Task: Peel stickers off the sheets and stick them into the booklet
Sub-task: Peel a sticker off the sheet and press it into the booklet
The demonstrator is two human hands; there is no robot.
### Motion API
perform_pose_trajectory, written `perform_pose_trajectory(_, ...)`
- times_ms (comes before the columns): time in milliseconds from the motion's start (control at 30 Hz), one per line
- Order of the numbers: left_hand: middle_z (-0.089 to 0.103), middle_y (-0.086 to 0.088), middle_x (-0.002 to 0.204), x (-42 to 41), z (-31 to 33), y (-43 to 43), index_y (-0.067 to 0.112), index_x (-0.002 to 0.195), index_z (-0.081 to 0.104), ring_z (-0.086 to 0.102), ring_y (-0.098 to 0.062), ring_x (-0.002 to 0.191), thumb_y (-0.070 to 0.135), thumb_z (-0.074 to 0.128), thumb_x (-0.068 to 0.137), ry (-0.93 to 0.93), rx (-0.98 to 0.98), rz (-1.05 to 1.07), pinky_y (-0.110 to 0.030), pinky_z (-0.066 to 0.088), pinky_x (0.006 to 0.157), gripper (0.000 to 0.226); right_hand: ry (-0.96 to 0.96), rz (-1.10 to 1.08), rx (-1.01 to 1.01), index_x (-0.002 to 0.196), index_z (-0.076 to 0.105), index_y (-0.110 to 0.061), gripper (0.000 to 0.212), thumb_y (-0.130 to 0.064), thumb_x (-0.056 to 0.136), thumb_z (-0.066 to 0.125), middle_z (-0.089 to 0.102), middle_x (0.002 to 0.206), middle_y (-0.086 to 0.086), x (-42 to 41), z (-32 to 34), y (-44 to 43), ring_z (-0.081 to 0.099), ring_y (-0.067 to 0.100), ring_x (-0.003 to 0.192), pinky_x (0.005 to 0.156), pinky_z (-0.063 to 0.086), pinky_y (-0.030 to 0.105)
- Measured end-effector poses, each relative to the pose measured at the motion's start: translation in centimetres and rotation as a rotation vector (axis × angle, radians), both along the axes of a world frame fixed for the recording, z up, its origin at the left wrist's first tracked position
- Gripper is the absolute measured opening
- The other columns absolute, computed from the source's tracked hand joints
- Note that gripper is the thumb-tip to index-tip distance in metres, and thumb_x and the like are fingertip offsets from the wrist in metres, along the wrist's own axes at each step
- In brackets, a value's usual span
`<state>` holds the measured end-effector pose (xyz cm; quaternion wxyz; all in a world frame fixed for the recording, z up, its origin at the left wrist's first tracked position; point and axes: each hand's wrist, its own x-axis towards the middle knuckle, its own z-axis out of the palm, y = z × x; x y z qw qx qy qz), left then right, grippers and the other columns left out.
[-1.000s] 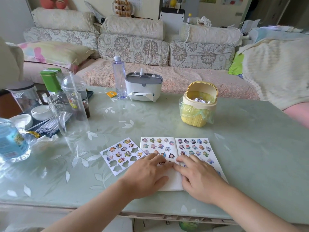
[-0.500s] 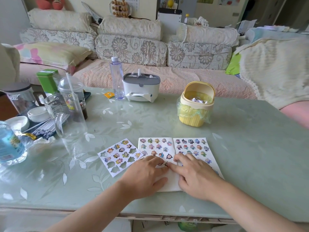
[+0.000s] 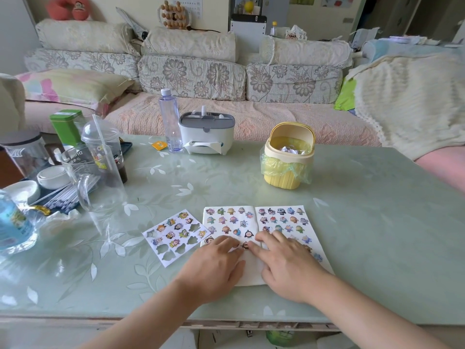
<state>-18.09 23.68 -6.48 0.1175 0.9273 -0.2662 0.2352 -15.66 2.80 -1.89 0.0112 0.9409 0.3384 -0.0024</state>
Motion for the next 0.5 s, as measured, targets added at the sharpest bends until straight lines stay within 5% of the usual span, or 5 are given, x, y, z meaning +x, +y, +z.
perform_pose_trajectory(233, 0.056, -0.001, 0.125, -0.2, -0.2, -0.3, 0.017, 0.136, 0.058, 0.054, -0.026, 0.123, 0.058, 0.036, 0.096, 0.156, 0.091, 0.098, -0.041, 0.050, 0.099, 0.061, -0.025, -0.008, 0.015, 0.132, 0.057, -0.022, 0.055, -0.034, 0.083, 0.037, 0.054, 0.129, -0.005, -0.8, 0.0, -0.2, 0.053, 0.020, 0.106, 0.078, 0.053, 0.037)
perform_pose_trajectory(500, 0.059, -0.002, 0.121, -0.3, 0.6, -0.2, 0.017, 0.131, 0.062, 0.058, -0.026, 0.115, 0.062, 0.036, 0.095, 0.146, 0.131, 0.065, -0.037, 0.055, 0.083, 0.063, 0.020, -0.012, 0.012, 0.146, 0.031, -0.029, 0.055, -0.036, 0.092, 0.032, 0.032, 0.139, -0.004, -0.2, 0.2, 0.8, 0.040, 0.024, 0.118, 0.093, 0.044, 0.043)
